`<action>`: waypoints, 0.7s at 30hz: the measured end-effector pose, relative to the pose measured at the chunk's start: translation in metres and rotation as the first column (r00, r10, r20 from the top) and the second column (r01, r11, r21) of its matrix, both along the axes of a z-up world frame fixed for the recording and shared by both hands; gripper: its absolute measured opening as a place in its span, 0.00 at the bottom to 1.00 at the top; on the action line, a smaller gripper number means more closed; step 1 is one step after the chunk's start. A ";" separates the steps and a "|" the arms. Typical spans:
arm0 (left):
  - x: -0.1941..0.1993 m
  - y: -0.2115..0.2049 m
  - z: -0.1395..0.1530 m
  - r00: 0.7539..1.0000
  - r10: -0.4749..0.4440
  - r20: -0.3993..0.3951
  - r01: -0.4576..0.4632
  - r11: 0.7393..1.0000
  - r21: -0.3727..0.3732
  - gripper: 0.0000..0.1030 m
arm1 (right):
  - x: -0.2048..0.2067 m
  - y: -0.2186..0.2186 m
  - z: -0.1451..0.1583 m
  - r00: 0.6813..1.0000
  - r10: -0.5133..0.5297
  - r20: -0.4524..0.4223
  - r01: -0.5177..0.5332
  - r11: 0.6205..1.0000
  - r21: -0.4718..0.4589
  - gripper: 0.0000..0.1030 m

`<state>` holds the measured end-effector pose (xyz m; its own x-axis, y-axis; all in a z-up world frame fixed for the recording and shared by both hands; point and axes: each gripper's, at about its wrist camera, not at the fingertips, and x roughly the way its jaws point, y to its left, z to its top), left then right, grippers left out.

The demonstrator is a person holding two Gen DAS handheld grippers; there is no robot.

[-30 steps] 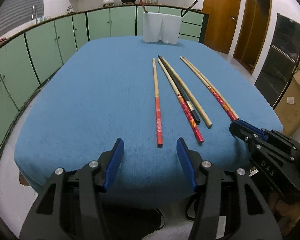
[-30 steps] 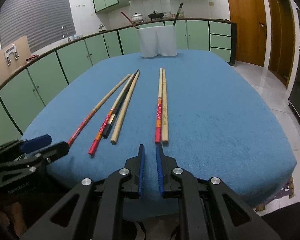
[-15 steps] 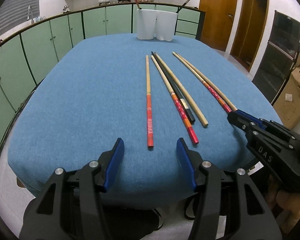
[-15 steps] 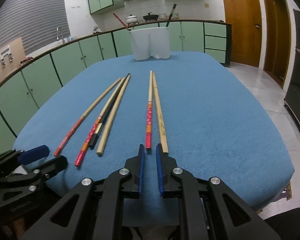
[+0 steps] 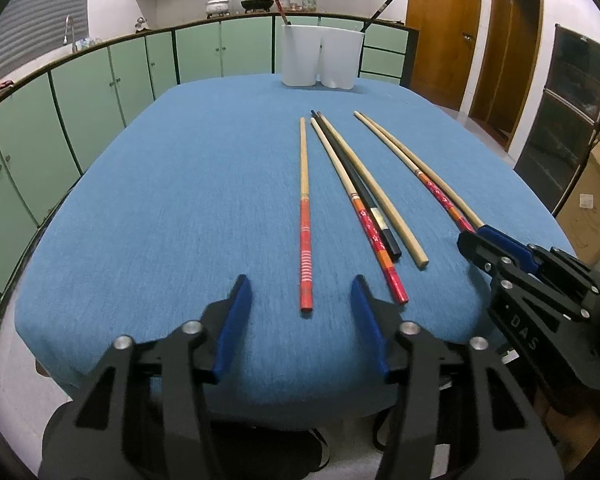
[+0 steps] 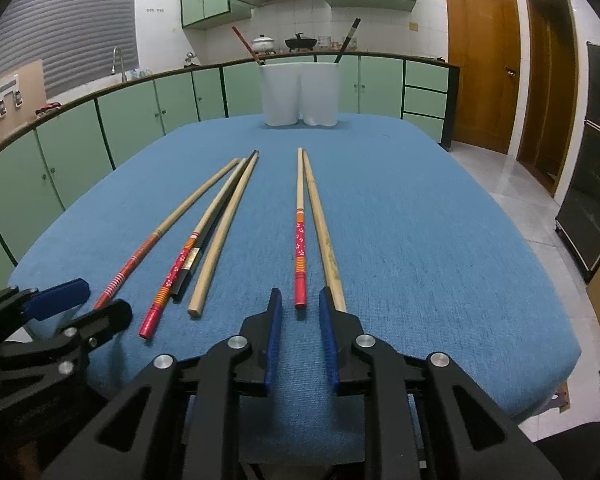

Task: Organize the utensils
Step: 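Close the right tool on a red-patterned chopstick while the left grasps another, then lift both held chopsticks and carry them over the white holder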

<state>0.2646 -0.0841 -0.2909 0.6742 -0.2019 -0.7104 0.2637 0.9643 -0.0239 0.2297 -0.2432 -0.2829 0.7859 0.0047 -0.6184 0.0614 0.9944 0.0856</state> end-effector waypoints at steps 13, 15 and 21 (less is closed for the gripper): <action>-0.003 0.000 0.013 1.000 -0.017 0.015 0.018 0.999 -0.045 0.05 | -0.006 0.002 0.021 0.999 0.013 0.030 -0.014 1.000 0.014 0.06; -0.004 0.000 0.017 1.000 -0.019 0.023 0.020 0.999 -0.046 0.05 | -0.009 0.000 0.029 0.999 0.005 0.039 -0.005 1.000 0.019 0.06; -0.010 0.002 0.047 0.996 -0.012 0.087 0.017 0.998 -0.059 0.05 | -0.018 -0.002 0.057 0.997 0.002 0.076 -0.003 1.000 0.019 0.06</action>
